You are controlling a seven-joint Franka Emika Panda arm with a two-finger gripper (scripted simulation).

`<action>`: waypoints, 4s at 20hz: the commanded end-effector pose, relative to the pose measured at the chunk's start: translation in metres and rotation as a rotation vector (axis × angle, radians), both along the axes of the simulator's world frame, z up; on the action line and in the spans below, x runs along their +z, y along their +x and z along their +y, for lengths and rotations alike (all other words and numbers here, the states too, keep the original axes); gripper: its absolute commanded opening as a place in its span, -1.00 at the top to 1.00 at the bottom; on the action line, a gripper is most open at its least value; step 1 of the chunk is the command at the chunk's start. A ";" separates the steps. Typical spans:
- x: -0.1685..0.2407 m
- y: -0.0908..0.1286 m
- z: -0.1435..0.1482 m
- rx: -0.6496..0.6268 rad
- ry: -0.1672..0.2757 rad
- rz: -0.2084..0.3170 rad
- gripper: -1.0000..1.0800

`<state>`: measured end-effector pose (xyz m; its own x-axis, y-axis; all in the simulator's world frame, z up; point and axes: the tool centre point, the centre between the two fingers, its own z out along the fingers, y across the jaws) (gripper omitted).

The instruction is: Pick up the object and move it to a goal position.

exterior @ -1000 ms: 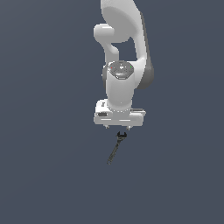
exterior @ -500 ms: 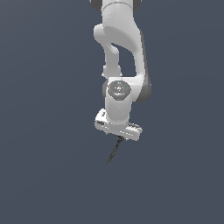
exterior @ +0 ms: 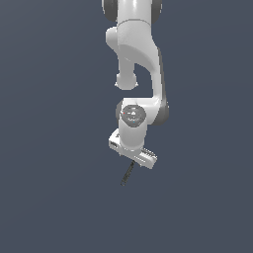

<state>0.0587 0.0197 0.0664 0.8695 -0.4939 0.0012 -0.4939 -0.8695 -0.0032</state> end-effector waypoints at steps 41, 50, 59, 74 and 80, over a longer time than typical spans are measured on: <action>-0.049 0.003 -0.002 -0.047 -0.003 0.001 1.00; 0.009 0.004 0.002 -0.047 -0.002 0.001 1.00; 0.111 0.008 0.008 -0.047 -0.003 0.002 1.00; 0.263 0.019 0.018 -0.046 -0.003 0.002 1.00; 0.290 0.022 0.020 -0.046 -0.003 0.003 1.00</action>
<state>0.0800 0.0392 0.3507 0.8459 -0.5333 0.0012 -0.5333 -0.8459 -0.0003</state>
